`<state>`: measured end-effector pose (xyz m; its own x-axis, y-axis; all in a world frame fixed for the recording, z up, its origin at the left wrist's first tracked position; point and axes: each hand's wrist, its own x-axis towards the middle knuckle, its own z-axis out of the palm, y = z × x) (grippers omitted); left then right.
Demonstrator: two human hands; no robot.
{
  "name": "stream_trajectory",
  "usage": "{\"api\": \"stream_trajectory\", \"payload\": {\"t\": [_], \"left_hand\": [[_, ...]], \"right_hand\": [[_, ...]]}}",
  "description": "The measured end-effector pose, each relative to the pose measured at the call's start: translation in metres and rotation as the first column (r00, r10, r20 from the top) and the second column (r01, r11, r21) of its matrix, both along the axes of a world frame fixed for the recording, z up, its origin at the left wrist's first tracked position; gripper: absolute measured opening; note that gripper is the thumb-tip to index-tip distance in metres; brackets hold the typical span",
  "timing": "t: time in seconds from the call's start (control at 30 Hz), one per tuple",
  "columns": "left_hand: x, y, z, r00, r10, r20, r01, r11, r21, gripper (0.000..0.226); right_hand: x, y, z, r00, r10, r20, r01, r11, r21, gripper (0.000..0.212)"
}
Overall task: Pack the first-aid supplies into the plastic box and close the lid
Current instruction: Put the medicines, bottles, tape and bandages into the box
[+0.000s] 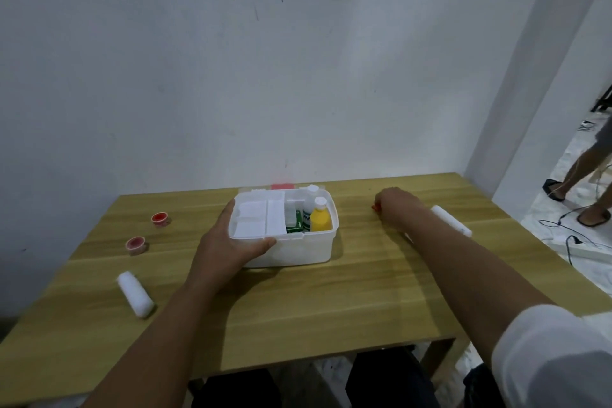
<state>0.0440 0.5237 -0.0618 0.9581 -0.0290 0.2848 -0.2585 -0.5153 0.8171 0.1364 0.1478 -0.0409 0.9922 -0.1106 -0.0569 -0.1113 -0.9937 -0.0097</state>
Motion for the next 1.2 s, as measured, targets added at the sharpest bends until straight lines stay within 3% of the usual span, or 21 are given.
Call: {"api": "stream_trajectory", "payload": {"t": [0.1, 0.17, 0.23, 0.3, 0.43, 0.53, 0.63, 0.8, 0.97, 1.2], "left_hand": [[0.0, 0.0, 0.0, 1.0, 0.004, -0.006, -0.004, 1.0, 0.005, 0.096], [0.0, 0.001, 0.0, 1.0, 0.007, -0.007, -0.007, 1.0, 0.007, 0.095], [0.0, 0.001, 0.0, 1.0, 0.002, -0.014, -0.002, 1.0, 0.006, 0.097], [0.001, 0.0, 0.001, 1.0, 0.005, -0.015, -0.005, 1.0, -0.006, 0.094], [0.001, 0.001, -0.001, 1.0, 0.012, -0.016, -0.012, 1.0, 0.0, 0.096], [0.001, 0.003, -0.005, 0.999, 0.014, -0.03, -0.013, 1.0, 0.009, 0.098], [0.0, 0.003, -0.008, 0.999, 0.01, -0.031, -0.01, 1.0, 0.014, 0.097], [0.003, 0.001, -0.005, 1.0, -0.004, -0.022, 0.004, 1.0, 0.013, 0.104], [0.005, 0.0, -0.001, 1.0, 0.006, -0.012, -0.006, 1.0, 0.015, 0.098], [0.003, 0.0, -0.002, 0.999, 0.04, -0.017, -0.04, 0.999, 0.027, 0.105]], "right_hand": [[0.002, 0.009, 0.024, 0.981, -0.034, 0.192, -0.03, 0.946, 0.323, 0.018], [-0.002, 0.024, 0.054, 0.96, -0.073, 0.271, -0.095, 0.824, 0.558, 0.017], [-0.011, 0.044, 0.087, 0.937, -0.05, 0.347, -0.21, 0.712, 0.67, 0.018], [-0.021, 0.067, 0.112, 0.909, 0.038, 0.415, -0.337, 0.653, 0.679, 0.02], [-0.035, 0.107, 0.126, 0.875, 0.309, 0.373, -0.482, 0.631, 0.608, 0.028], [-0.037, 0.123, 0.112, 0.852, 0.435, 0.291, -0.523, 0.723, 0.452, 0.023], [-0.04, 0.133, 0.095, 0.844, 0.499, 0.199, -0.536, 0.805, 0.255, 0.02], [-0.043, 0.145, 0.095, 0.863, 0.501, 0.061, -0.503, 0.863, 0.035, 0.018], [-0.049, 0.165, 0.105, 0.846, 0.532, -0.038, -0.529, 0.827, -0.188, 0.013], [-0.051, 0.179, 0.071, 0.802, 0.582, -0.129, -0.587, 0.731, -0.347, 0.033]]}}
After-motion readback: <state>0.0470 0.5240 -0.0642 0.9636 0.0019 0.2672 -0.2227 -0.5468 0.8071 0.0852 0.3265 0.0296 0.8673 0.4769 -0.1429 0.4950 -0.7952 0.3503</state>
